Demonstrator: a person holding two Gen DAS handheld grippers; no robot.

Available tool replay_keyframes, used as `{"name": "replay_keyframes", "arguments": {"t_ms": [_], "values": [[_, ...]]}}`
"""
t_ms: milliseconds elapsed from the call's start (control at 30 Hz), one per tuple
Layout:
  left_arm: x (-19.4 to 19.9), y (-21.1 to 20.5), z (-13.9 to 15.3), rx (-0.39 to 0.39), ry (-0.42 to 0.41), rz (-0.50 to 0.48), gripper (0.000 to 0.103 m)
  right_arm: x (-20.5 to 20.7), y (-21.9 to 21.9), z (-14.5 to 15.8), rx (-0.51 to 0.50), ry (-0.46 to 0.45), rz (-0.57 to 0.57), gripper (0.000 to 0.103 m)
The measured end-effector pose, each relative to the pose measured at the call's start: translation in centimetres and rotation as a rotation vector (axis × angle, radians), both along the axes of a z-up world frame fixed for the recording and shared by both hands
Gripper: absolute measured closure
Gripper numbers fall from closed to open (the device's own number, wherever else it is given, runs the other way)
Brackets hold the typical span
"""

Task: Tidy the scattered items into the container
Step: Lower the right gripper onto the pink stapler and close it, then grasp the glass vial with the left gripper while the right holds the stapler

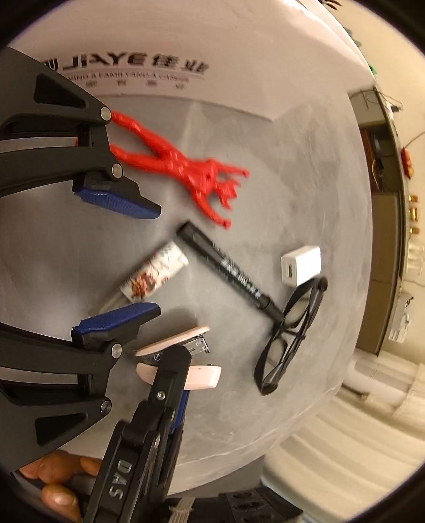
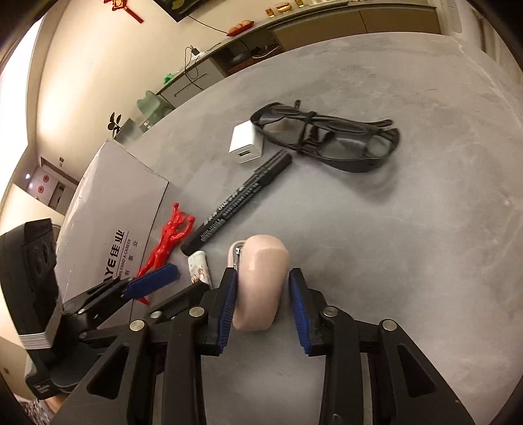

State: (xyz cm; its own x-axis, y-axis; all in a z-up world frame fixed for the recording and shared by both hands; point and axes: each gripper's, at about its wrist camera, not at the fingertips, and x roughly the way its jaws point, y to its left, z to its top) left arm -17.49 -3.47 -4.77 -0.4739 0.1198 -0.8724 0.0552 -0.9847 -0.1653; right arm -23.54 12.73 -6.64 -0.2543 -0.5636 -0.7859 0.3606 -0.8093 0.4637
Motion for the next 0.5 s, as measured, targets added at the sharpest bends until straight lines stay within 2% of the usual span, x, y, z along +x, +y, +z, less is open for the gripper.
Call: {"name": "replay_keyframes", "arguments": {"t_ms": [33, 200, 300, 367, 433, 500], "values": [[0.4, -0.4, 0.1, 0.016, 0.003, 0.006, 0.047, 0.0, -0.2, 0.3, 0.016, 0.016, 0.011, 0.076], [1.3, -0.8, 0.8, 0.096, 0.011, 0.014, 0.046, 1.4, -1.8, 2.5, 0.22, 0.174, 0.07, 0.077], [1.1, 0.1, 0.5, 0.133, -0.005, -0.004, 0.046, 1.9, -1.3, 3.4, 0.331, 0.231, 0.051, 0.076], [0.8, 1.3, -0.1, 0.13, -0.019, -0.007, 0.046, 1.2, -0.6, 2.8, 0.324, 0.19, 0.042, 0.076], [0.6, 2.2, -0.2, 0.094, -0.002, -0.007, 0.046, 0.7, 0.0, 2.3, 0.297, 0.143, 0.036, 0.075], [0.2, 2.6, -0.3, 0.077, 0.011, -0.026, 0.049, 0.5, -0.2, 2.1, 0.29, 0.131, 0.028, 0.074]]}}
